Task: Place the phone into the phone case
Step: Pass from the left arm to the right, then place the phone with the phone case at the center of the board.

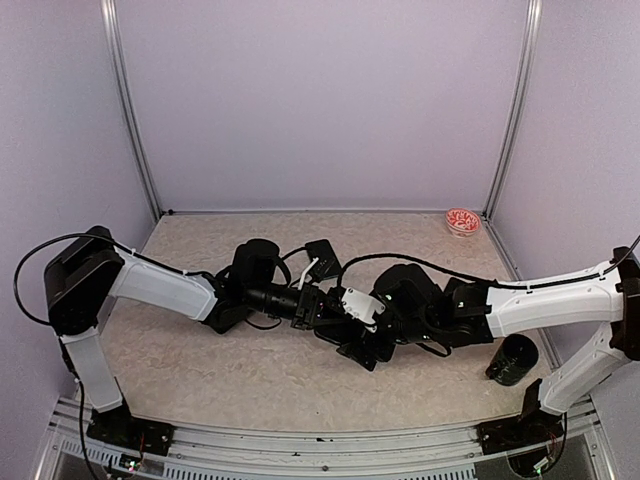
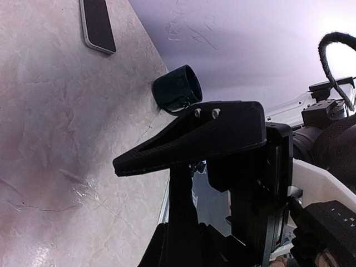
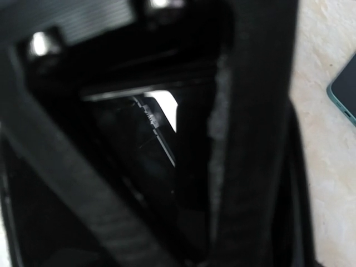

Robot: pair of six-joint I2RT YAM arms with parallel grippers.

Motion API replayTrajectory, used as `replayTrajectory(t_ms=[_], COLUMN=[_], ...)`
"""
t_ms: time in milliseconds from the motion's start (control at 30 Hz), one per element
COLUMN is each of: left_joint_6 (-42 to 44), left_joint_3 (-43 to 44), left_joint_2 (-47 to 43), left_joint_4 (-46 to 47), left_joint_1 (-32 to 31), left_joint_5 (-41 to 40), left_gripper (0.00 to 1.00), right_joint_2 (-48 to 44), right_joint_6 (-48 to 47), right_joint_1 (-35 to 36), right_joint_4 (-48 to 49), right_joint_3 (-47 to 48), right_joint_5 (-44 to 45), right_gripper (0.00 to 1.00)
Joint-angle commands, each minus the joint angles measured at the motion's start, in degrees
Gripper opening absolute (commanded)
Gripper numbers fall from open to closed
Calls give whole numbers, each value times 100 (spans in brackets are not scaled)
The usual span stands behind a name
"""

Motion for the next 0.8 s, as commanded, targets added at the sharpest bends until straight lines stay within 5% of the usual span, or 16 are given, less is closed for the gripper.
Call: replayTrajectory(t_ms=[0,100,267,767], left_joint_6=[-38,-33,-30,121], left_joint_3=[-19,-28,-21,-610], left_joint_2=[10,34,76,-583], left_joint_4=[440,440,433,483], left_joint_1=[-34,-27,-14,385], left_joint_5=[236,252,265,-341], left_gripper=[5,5,7,77], right_joint_2=[-49,-21,62,-27], right_joint_6=[18,5,20,195], right_joint_1=[50,52,50,55], right_joint_4=[-144,-264,-359,-294], right_joint_3=[148,206,273,270], right_joint_5=[216,121,-239,-104], right_gripper=[91,75,68,63])
